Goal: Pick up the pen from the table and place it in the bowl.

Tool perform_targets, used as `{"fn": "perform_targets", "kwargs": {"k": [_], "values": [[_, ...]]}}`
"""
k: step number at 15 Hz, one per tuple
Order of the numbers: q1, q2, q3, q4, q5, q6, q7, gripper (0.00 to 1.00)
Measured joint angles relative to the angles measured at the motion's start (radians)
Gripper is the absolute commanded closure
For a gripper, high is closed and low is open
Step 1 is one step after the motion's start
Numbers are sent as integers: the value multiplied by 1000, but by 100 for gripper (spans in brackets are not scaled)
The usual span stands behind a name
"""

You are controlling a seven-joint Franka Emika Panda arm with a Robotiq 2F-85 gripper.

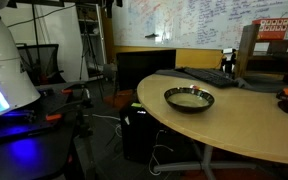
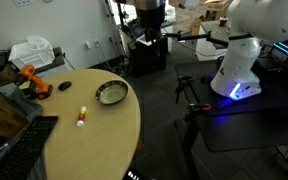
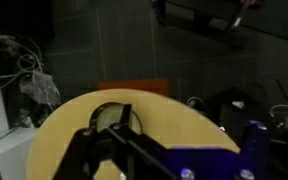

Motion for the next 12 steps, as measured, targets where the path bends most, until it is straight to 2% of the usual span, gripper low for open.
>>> {"fn": "perform_targets", "kwargs": {"k": [2,5,9,12], "values": [[5,47,-15,13,-58,86,-68,0],[2,211,-62,89,-169,260,-190,0],[-14,508,-129,287,-246,444,-403,0],[-27,730,-140,475,-255,506,-580,0]]}}
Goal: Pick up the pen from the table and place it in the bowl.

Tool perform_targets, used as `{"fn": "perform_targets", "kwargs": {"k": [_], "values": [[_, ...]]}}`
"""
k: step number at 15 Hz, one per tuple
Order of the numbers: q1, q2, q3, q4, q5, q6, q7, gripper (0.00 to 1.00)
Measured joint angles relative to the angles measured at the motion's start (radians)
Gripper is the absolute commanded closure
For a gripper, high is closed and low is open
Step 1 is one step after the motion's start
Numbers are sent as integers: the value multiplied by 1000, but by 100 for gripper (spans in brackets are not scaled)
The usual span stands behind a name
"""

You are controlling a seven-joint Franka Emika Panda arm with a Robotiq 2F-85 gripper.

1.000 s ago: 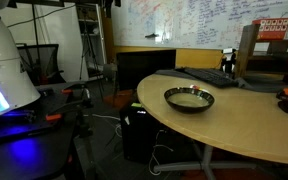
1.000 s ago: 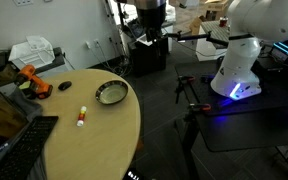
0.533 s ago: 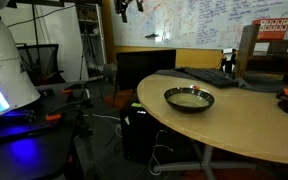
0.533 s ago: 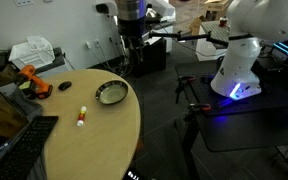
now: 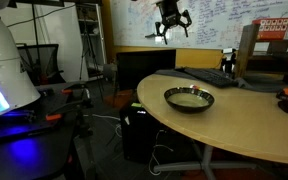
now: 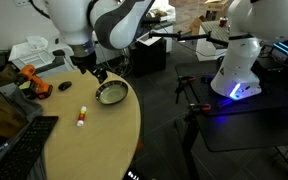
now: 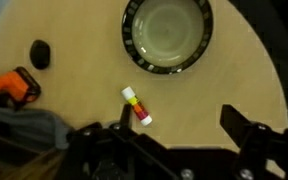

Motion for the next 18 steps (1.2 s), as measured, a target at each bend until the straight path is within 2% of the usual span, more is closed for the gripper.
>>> {"fn": "perform_targets", "kwargs": {"k": [6,10,12,15,18], "values": [[-29,333,31,335,16,2,-361,0],[-108,461,128,448,139,2,-650,0],[-139,500,158,481,197,-1,-753,0],[-141,551,151,525,212,-9,-781,0],[-112,606,118,578,212,-9,-771,0]]}}
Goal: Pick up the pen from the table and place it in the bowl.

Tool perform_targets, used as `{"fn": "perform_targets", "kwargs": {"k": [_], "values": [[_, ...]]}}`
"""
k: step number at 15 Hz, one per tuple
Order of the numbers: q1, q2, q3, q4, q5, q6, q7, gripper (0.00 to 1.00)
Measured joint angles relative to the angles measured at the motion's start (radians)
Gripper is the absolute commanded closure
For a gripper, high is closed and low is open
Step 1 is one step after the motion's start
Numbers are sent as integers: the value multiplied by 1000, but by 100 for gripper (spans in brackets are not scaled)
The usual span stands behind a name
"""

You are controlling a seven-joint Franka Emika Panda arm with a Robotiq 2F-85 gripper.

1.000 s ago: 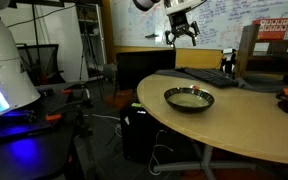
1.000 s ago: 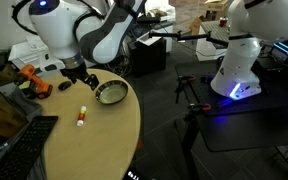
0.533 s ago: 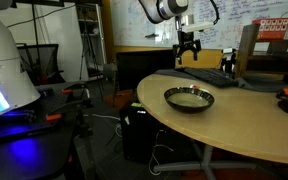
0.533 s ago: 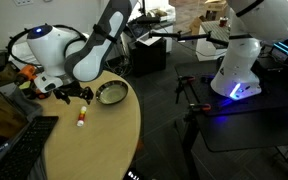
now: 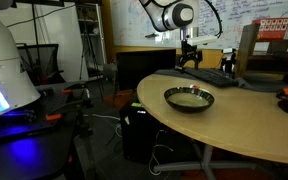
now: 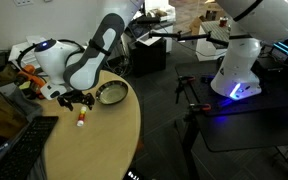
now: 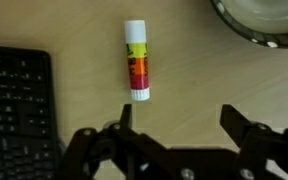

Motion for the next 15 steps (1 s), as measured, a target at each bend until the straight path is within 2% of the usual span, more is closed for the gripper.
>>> {"fn": "perform_targets", "kwargs": {"k": [7,15], "values": [[50,124,-45,144,0,-34,59,0],[53,128,-47,158,0,-46,59,0]]}}
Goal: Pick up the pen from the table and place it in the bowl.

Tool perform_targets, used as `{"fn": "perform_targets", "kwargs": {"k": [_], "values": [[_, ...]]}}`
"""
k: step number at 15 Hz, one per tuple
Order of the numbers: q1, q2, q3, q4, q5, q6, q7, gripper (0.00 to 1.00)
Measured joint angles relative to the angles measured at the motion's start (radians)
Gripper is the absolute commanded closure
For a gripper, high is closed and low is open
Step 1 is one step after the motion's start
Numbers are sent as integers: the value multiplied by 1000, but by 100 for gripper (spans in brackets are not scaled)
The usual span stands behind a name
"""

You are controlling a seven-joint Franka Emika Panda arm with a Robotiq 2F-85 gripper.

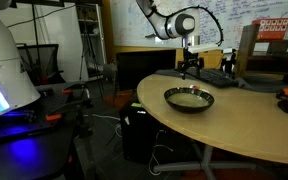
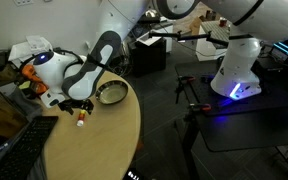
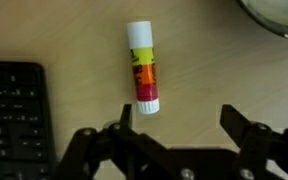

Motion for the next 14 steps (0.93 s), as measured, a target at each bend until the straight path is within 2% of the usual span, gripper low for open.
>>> {"fn": "perform_targets", "kwargs": {"k": [5,11,13,14], "values": [[-1,25,0,24,-3,0,-31,0],[-5,124,-2,159,-4,-34,-100,0],[-5,164,-2,212,-3,-49,-109,7],[-4,184,-2,238,-2,-57,-116,17]]}}
